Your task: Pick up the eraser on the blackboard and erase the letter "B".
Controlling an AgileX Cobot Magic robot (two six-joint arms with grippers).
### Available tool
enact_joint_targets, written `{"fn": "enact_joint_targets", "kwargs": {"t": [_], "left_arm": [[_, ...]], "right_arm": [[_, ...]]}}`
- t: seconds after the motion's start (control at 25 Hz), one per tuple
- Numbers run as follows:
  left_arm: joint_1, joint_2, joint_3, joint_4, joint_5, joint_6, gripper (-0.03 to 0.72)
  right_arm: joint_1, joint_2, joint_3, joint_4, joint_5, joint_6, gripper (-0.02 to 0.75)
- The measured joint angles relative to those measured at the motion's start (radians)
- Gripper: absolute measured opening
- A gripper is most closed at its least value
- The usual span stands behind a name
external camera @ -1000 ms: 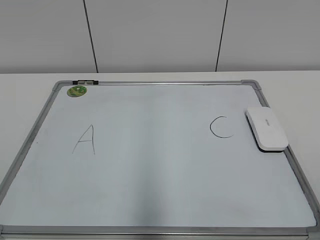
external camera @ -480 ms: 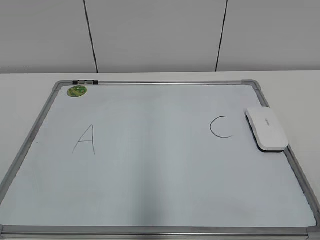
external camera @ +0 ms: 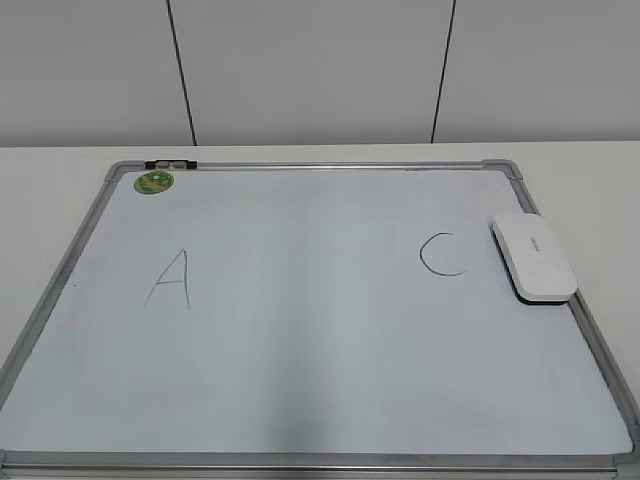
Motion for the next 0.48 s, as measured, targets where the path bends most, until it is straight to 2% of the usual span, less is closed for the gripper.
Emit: {"fn": "enact_joint_targets", "kwargs": {"t": [0.48], "left_arm": [[0.0, 0.0, 0.0, 0.0, 0.0, 0.0, 0.244]], "right_arm": [[0.0, 0.0, 0.0, 0.0, 0.0, 0.002, 0.59]]}}
